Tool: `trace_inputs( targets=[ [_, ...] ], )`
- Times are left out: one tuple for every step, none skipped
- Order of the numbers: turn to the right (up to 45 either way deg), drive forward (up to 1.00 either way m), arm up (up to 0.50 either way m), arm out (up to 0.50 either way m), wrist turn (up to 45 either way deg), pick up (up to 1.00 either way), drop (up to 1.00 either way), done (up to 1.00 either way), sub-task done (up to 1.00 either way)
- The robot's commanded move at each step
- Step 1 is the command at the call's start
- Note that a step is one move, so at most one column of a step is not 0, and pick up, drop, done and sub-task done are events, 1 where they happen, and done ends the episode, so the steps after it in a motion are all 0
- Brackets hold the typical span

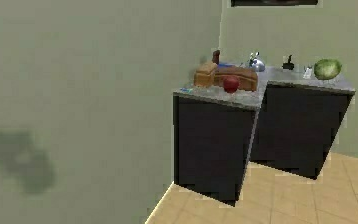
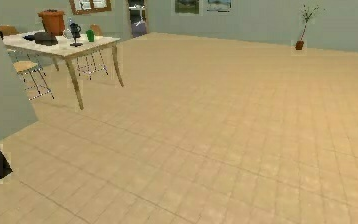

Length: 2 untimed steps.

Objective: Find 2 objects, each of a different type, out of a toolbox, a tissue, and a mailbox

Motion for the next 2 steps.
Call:
trace_inputs(
  targets=[
    [-45.0, 0.0, 0.0, 0.0, 0.0, 0.0, 0.0, 0.0, 0.0],
    [-45.0, 0.0, 0.0, 0.0, 0.0, 0.0, 0.0, 0.0, 0.0]
  ],
)
